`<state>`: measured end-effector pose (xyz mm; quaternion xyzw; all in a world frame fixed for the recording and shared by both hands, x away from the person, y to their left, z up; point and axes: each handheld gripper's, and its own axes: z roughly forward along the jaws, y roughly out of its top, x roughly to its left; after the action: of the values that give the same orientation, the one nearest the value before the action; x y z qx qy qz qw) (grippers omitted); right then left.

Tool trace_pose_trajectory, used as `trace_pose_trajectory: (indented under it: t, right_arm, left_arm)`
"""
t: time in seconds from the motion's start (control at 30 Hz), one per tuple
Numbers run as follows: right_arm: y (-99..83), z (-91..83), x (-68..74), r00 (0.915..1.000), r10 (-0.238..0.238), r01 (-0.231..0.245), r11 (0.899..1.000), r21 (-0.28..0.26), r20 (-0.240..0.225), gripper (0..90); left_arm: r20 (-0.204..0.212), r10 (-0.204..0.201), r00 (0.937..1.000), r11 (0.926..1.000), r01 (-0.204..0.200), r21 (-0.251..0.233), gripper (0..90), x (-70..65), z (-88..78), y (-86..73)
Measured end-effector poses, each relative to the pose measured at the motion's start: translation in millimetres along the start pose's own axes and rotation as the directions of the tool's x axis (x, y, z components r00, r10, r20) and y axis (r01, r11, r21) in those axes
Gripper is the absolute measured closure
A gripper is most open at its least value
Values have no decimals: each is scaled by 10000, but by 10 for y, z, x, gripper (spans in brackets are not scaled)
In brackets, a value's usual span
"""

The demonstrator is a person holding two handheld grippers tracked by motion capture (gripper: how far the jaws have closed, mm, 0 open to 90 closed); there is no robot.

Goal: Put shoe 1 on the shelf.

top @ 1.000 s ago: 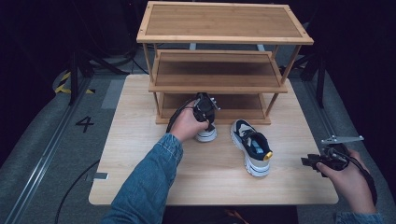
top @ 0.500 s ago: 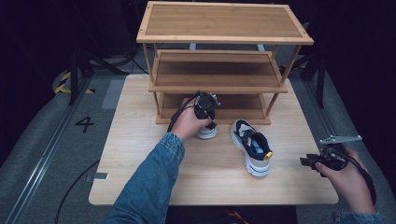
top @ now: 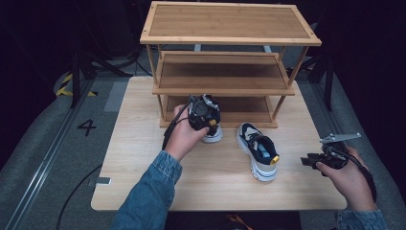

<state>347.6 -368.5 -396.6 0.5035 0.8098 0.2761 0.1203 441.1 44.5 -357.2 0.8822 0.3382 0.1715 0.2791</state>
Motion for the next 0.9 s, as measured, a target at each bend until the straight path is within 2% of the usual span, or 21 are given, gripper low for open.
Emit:
trace_pose_trajectory:
  t: [0.07,0.1,0.17,0.2,0.23,0.27,0.33,0.43,0.53,0.57,0.67,0.9]
  right_arm:
    - [18,10,7,10000,-94,94,10000,-10,-23,627]
    - [22,14,12,9999,-105,105,9999,-3,-15,627]
    - [31,25,26,9999,-117,117,9999,70,-48,630]
    - [32,30,29,9999,-147,147,9999,78,-49,633]
    - [33,35,37,9999,-105,106,9999,114,-77,636]
    - [32,40,40,9999,-102,103,9999,124,-83,637]
    - [30,46,41,9999,-104,105,9998,162,-74,638]
    - [22,51,36,9999,-103,104,9998,190,-52,640]
    - [11,48,28,9999,-91,93,9997,207,-56,641]
    - [7,46,25,9999,-97,98,9998,198,-42,642]
    - [-1,41,27,10000,-63,64,9998,194,-32,642]
    - [-43,12,12,10000,11,-11,9998,202,37,641]
  left_arm:
    - [11,-12,10000,9999,12,-137,264,-66,-44,-57]
    - [58,-203,9998,9994,205,-282,283,-107,-69,-90]
    - [33,-861,9963,9935,861,-744,379,-174,-84,-146]
    - [-59,-1219,9925,9872,1206,-1042,450,-207,-72,-186]
    - [-97,-1283,9917,9859,1265,-1091,532,-234,-48,-203]
    - [-100,-1164,9931,9879,1148,-1044,579,-259,-25,-212]
    - [-44,-1262,9920,9854,1248,-1161,666,-298,21,-232]
    - [53,-1310,9914,9849,1308,-1137,751,-307,88,-242]
    - [225,-1453,9891,9842,1469,-991,778,-298,177,-265]
    - [190,-1329,9909,9875,1340,-828,780,-291,229,-277]
    - [197,-1416,9897,9874,1426,-685,777,-296,295,-295]
    - [-171,-1454,9892,9888,1448,-354,755,-265,385,-306]
